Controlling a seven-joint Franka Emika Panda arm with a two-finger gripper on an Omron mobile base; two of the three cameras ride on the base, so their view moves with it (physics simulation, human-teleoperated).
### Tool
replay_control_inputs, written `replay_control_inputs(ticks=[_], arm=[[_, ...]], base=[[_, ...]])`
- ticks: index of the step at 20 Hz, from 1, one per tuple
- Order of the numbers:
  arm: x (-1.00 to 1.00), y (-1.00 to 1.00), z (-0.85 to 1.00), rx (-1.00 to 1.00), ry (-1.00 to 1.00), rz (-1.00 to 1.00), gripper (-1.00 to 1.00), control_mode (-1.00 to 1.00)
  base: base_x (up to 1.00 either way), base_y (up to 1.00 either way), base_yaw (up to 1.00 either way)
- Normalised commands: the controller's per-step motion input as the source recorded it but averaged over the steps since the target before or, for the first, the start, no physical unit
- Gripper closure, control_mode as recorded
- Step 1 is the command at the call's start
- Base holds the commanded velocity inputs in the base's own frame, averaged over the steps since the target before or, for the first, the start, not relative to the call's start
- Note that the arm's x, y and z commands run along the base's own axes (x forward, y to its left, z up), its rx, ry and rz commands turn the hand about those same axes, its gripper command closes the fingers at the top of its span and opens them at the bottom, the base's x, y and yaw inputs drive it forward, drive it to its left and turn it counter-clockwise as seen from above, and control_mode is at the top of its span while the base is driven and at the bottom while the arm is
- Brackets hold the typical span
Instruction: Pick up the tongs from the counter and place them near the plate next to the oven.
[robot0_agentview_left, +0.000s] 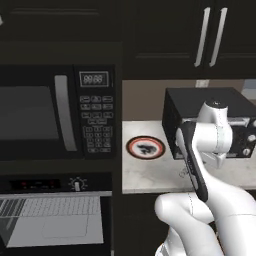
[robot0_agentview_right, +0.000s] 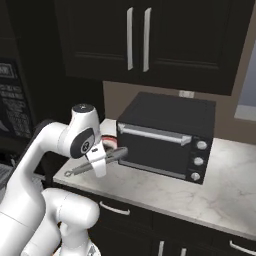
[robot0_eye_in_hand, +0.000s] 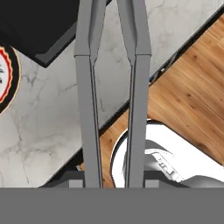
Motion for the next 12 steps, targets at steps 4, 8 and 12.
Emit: replay_control_inputs(ticks=[4, 8, 12], arm=[[0.00, 0.00, 0.00, 0.00, 0.00, 0.00, 1.00, 1.00], [0.01, 0.12, 0.00, 0.00, 0.00, -0.02, 1.00, -1.00], [0.00, 0.27, 0.00, 0.04, 0.00, -0.24, 1.00, -1.00]], base=[[0.51, 0.01, 0.07], [0.19, 0.07, 0.01], [0.00, 0.00, 0.00]])
